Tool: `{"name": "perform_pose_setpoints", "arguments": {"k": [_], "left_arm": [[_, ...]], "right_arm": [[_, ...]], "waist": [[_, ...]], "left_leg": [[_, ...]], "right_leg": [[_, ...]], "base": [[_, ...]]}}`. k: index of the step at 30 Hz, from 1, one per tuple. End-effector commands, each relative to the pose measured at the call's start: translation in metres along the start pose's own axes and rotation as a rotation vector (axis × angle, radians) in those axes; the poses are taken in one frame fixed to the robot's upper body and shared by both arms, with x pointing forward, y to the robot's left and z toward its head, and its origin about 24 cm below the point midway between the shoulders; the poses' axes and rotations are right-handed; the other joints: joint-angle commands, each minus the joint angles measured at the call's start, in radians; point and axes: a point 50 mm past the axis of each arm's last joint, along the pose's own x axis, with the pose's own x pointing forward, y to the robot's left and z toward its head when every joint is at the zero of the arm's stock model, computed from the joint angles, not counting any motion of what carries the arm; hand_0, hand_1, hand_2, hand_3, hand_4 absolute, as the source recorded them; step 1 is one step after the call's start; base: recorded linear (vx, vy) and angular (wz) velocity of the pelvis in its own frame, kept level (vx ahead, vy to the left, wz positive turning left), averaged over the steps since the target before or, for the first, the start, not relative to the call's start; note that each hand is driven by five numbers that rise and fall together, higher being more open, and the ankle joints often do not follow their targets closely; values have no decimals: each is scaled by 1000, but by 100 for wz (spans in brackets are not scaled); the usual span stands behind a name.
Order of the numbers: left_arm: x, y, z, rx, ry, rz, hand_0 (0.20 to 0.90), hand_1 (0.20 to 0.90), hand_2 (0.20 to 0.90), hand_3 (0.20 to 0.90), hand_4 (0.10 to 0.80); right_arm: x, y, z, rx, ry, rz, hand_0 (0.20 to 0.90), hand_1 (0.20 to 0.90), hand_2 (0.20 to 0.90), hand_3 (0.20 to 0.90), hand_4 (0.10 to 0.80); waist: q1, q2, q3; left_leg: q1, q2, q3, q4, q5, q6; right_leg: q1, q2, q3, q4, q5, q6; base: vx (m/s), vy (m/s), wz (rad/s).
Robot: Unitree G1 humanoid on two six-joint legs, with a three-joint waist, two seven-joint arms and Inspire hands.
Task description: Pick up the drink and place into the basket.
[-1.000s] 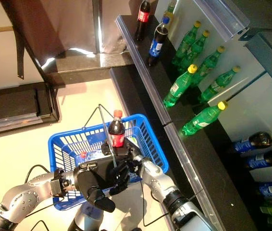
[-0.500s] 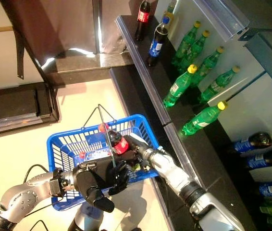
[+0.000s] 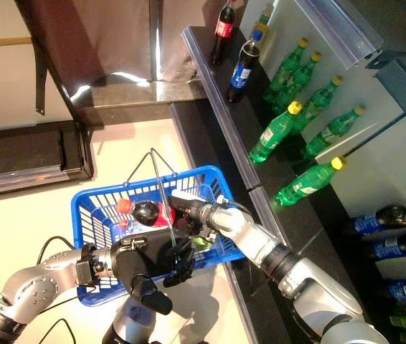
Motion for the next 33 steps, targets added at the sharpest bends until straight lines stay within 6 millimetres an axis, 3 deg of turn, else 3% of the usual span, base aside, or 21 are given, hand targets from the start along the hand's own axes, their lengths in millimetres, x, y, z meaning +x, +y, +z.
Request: {"name": "perform_pose_setpoints", "arguments": {"k": [1,21,33], "left_arm": [[49,-114,69,360,-391,-942,300,300,300,200,100],[55,-124,72,384,-377,-1058,300,300,300,200,100],[62,-131,73,391,-371,-1108,300,300,300,200,100]], "right_arm": [[13,10,48,-137,-174,95,300,300,300,200,100],[44,38,42,-203,-79,117,300,300,300,200,100],[59,50,24,-301,41,43,300,300,300,200,100]], "waist": [[-6,21,-342],[20,21,-350],[30,22,-348]], "left_leg": [[59,-12,-49,-56,-24,29],[60,-24,-78,-55,-29,31],[52,-23,-79,-54,-33,35]], "right_leg": [[-11,62,-19,83,-10,-77],[-8,64,-18,83,-14,-79],[-13,62,-16,83,-16,-77]], "base": [[0,0,0],[6,2,2],[0,1,0]]}}
